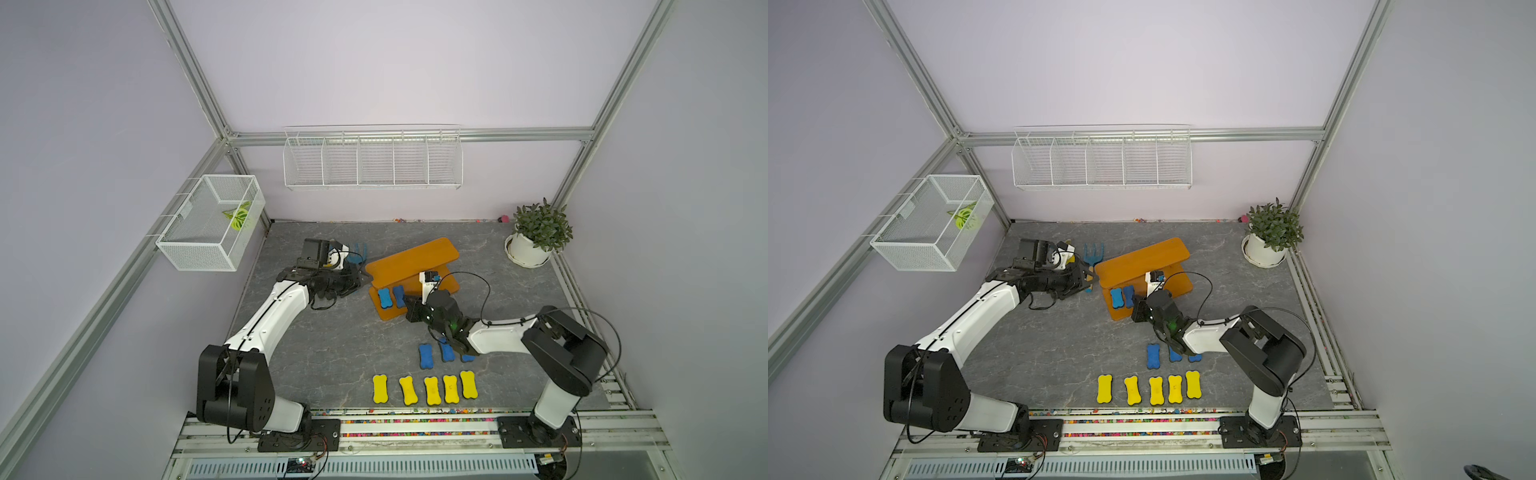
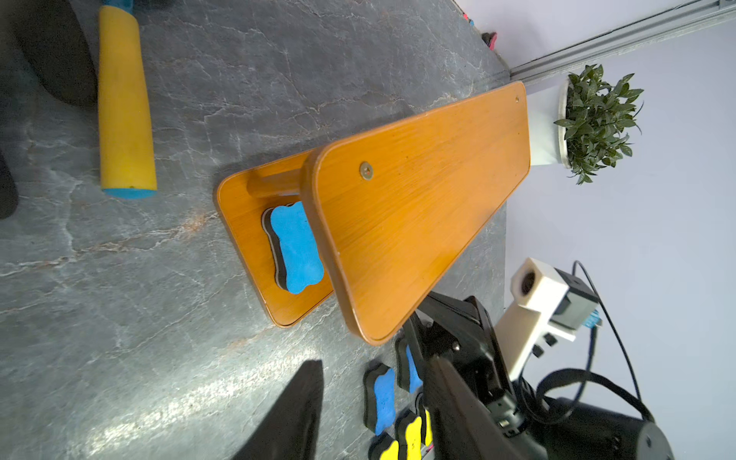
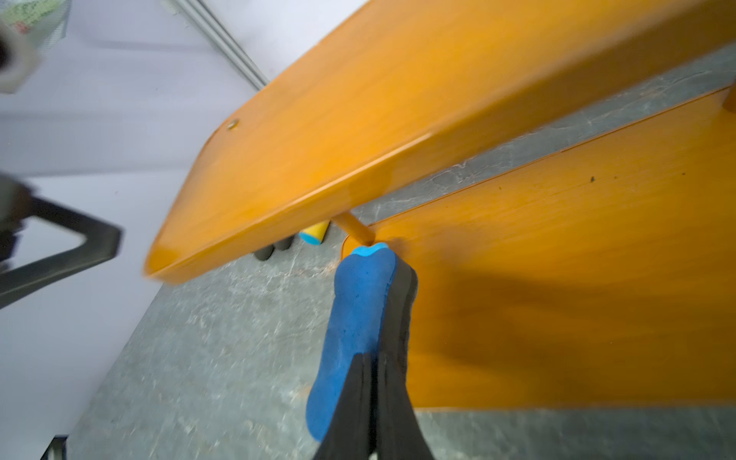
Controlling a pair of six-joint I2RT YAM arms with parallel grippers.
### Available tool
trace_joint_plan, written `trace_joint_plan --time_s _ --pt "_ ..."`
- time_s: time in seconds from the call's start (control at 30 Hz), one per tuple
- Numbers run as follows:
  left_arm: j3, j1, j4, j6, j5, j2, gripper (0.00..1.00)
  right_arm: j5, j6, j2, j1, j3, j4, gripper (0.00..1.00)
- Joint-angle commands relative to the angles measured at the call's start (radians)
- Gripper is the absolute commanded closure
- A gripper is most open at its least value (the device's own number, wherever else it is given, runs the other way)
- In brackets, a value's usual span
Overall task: Remove the whiteboard erasers from the shelf
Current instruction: Pick up the whiteboard eraser from the shelf, then place the whiteboard eraser at the center of the board.
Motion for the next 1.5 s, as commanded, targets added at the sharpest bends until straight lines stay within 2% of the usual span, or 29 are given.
trace_joint_plan --time_s 0.0,0.23,0.4,0.83,1.27,1.47 --pt "-0.014 0.006 -0.003 0.022 -0.010 -0.033 0.52 0.033 0.001 -0.097 0.039 -0.040 -0.157 1.00" --pt "-0.021 0.005 0.015 0.019 0.010 -0.031 0.52 0.056 0.070 -0.266 0.160 -0.087 -0.411 1.00" --pt "-0.020 0.007 0.017 0.021 0.023 -0.024 0.52 0.038 0.131 -0.299 0.208 -0.100 -0.502 1.00" --pt "-0.022 0.008 0.006 0.030 0.001 -0.031 0.52 -0.042 0.133 -0.215 0.213 -0.013 -0.657 1.00" --pt "-0.011 0.014 0.005 0.033 0.008 0.004 0.53 -0.125 0.145 -0.201 0.218 0.011 -0.757 1.00" --pt "-0.001 0.016 -0.015 0.045 -0.024 0.008 0.54 -0.136 0.148 -0.193 0.224 0.020 -0.787 0.89"
